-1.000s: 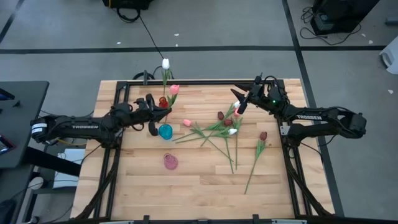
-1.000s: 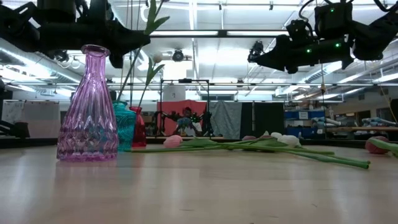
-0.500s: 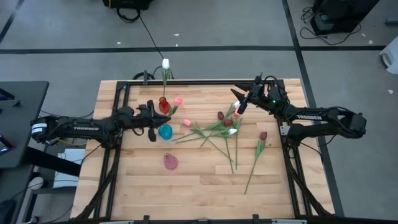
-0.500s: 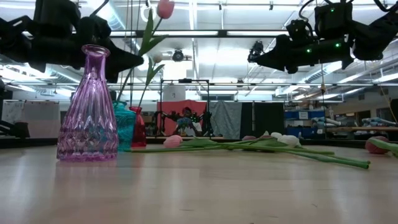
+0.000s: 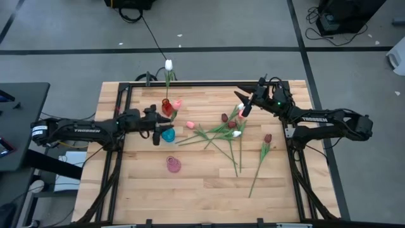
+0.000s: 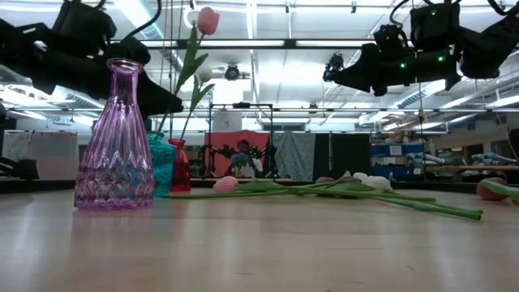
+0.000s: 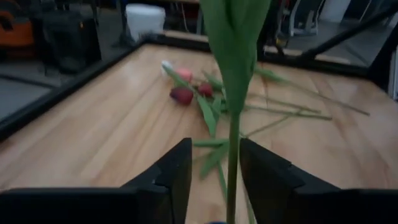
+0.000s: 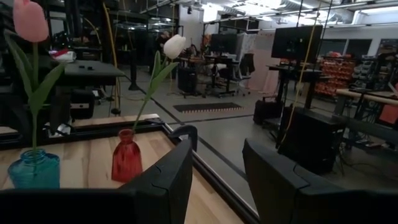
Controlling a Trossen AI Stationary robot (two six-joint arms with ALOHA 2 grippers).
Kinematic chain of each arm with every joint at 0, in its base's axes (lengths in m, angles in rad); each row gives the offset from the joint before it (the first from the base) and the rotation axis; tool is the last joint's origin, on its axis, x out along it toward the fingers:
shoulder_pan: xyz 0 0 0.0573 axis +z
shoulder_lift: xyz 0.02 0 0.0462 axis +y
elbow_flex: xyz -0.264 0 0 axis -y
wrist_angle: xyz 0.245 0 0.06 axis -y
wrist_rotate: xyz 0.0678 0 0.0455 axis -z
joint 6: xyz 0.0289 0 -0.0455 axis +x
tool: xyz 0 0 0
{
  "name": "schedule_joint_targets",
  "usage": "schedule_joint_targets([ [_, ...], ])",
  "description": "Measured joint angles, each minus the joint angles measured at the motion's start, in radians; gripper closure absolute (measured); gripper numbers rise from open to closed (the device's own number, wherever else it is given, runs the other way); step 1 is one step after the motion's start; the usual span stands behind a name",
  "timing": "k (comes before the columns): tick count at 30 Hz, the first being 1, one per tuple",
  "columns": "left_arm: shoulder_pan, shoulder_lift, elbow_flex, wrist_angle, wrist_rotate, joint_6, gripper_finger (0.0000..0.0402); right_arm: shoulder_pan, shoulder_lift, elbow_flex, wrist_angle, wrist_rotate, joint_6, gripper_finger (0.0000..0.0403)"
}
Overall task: Sort flowers into vase by color
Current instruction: Put the left pink flower into the blue vase
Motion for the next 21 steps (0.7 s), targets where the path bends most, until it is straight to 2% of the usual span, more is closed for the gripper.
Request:
schedule_joint_targets([
  [6,-0.037,-0.039,0.106,-0.281,-0.014,-0.022,0.0247,0.000,0.000,0.000,-0.007,0.000,0.024,0.0248],
  [15,-0.167,-0.068,0.237,-0.518,-0.152,0.009,0.0247,-0.016,0.000,0.000,-0.010,-0.007,0.038,0.0248],
  [21,-0.301,-0.133,0.273,-0.600,-0.292,-0.015,0.0247,-0.064,0.000,0.000,-0.015,-0.133,0.136,0.0248],
])
